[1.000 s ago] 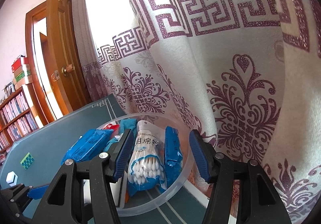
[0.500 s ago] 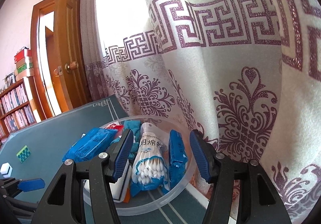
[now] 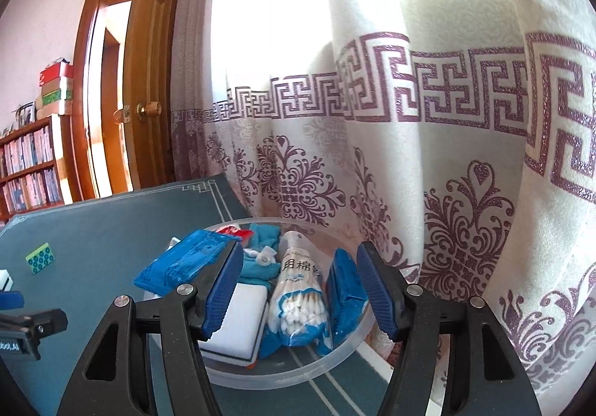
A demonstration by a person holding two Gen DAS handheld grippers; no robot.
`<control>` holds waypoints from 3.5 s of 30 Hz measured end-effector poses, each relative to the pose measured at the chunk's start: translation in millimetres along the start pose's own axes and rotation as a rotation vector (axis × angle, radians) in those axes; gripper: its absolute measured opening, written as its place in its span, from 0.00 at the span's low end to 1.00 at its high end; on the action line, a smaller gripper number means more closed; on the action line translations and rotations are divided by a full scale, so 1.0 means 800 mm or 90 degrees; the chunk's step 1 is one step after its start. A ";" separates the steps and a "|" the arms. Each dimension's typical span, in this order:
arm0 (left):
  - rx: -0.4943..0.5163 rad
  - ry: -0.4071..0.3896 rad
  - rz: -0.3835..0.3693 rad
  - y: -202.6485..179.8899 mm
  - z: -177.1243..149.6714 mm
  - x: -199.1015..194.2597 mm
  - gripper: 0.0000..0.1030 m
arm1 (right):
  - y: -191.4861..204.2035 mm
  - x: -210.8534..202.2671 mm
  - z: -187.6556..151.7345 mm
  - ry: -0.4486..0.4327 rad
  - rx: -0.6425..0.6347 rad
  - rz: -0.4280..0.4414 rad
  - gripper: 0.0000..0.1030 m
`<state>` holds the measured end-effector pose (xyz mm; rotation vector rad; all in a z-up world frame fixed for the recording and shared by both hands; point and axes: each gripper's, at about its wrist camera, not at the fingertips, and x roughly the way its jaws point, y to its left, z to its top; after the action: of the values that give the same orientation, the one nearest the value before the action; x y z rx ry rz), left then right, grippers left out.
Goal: Organize objects
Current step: 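Withdraw both tools from the bowl and grasp the white sponge with the left tool, then grasp the green dotted block with the right tool while the left tool holds the sponge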
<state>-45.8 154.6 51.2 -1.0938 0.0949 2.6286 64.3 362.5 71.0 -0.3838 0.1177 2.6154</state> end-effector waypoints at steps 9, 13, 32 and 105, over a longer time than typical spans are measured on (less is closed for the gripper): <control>-0.078 0.001 0.073 0.087 -0.002 0.001 1.00 | 0.067 -0.036 -0.005 0.040 -0.061 0.148 0.68; -0.113 -0.006 0.111 0.129 -0.003 -0.004 1.00 | 0.105 -0.042 -0.009 0.069 -0.092 0.213 0.68; -0.213 0.028 0.201 0.256 0.005 0.027 0.99 | 0.186 -0.017 -0.039 0.226 -0.112 0.360 0.68; -0.228 0.004 0.123 0.272 -0.008 0.013 0.51 | 0.467 0.149 -0.026 0.354 -0.221 0.512 0.59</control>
<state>-112.1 -51.7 28.3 -1.2581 -0.2940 2.8911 -210.8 86.9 21.9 -1.4397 -0.0081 3.2168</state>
